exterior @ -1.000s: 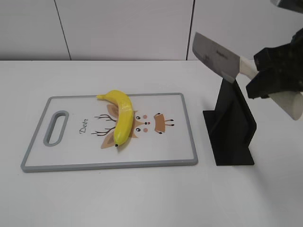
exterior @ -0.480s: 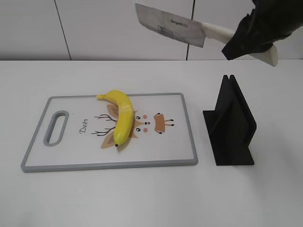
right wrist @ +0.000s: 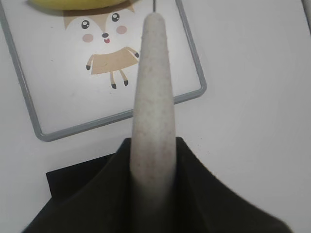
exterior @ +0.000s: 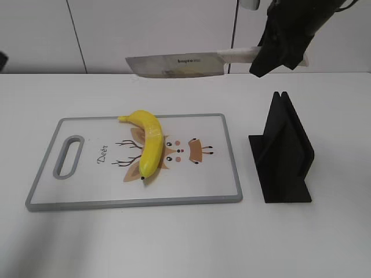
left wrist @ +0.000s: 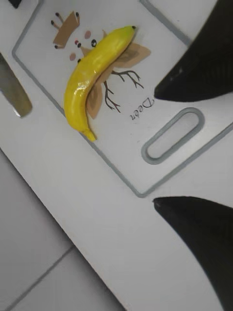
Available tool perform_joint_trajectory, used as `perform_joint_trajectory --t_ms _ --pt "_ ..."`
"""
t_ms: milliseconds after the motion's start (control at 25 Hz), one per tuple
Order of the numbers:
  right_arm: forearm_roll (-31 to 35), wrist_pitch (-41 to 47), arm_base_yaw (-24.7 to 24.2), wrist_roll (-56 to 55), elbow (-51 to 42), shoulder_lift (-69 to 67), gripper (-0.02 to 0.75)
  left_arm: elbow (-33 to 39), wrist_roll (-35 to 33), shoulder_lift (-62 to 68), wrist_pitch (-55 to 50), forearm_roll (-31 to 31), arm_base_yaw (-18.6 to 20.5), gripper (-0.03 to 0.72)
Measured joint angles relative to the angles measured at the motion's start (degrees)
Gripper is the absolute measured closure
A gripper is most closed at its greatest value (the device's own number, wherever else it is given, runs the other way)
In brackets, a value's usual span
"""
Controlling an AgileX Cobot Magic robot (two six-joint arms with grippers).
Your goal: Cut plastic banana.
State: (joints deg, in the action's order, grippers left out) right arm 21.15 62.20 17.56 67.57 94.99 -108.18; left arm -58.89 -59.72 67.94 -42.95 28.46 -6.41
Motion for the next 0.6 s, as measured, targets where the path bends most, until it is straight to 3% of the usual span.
perform_joint_trajectory --t_ms 320,600 --pt "2.2 1.8 1.6 7.5 4.9 -6.3 0.568 -12.8 -20.7 18.1 -0.6 0.5 -10.8 0.109" --pt "6.4 2.1 1.8 11.7 5.3 -7.7 0.568 -17.1 -27.2 29.2 -0.7 0.6 -13.3 0.110"
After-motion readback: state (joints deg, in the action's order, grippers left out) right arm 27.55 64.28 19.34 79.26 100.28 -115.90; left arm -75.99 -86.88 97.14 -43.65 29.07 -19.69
